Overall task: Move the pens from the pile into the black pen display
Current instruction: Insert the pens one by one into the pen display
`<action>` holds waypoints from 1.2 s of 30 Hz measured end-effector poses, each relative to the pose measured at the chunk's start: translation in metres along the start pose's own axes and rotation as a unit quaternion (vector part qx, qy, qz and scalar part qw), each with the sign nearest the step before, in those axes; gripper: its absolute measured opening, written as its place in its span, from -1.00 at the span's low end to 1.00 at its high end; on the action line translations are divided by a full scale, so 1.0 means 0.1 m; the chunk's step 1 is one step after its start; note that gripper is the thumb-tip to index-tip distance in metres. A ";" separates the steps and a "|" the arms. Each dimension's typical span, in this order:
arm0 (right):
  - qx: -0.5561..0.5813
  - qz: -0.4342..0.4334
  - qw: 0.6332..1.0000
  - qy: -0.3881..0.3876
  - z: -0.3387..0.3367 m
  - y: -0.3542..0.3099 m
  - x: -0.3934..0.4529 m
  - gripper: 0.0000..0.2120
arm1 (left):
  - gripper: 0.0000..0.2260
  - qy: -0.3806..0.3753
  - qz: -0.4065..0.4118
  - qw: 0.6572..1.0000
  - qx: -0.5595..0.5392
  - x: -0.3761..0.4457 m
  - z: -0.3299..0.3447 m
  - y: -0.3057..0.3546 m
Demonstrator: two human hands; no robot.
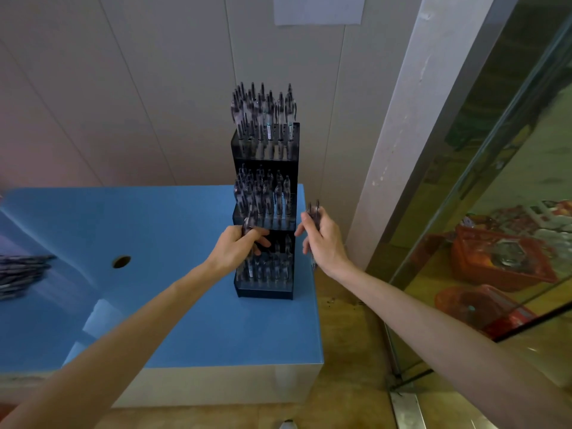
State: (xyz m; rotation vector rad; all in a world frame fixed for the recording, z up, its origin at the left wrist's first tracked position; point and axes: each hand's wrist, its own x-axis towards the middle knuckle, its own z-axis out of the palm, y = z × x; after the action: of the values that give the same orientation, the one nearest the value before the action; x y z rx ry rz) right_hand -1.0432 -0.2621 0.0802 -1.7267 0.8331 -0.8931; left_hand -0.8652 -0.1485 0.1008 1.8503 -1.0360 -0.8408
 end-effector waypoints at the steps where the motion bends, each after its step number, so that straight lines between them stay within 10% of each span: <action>1: 0.002 -0.003 1.000 0.008 0.01 -0.01 0.01 -0.78 | -0.72 -0.004 0.007 1.000 -0.001 -0.03 -0.03 0.02; 9: -0.069 -0.002 0.995 -0.076 0.01 -0.06 0.11 -0.68 | -0.74 0.015 0.062 0.998 0.002 -0.17 -0.41 0.22; 15: -0.107 -0.028 0.993 -0.029 -0.06 -0.13 0.20 -0.50 | -0.34 0.099 0.083 0.987 0.094 -0.15 -0.53 0.31; 24: -0.068 -0.101 0.992 0.025 -0.19 -0.28 0.24 -0.80 | -0.85 0.104 0.097 0.990 0.000 -0.09 -0.48 0.35; 30: -0.119 -0.137 0.983 0.015 -0.17 -0.24 0.15 -0.81 | -0.48 0.129 0.050 0.987 -0.081 -0.01 -0.48 0.30; 36: -0.106 -0.117 0.987 -0.003 -0.08 -0.17 0.11 -0.81 | -0.71 0.111 0.044 0.982 -0.149 0.00 -0.46 0.28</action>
State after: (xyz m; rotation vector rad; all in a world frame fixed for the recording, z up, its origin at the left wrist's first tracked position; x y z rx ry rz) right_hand -1.0422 -0.2704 0.1007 -2.0438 0.7520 -0.9824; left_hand -0.8358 -0.1418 0.1457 1.5910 -0.7977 -0.6781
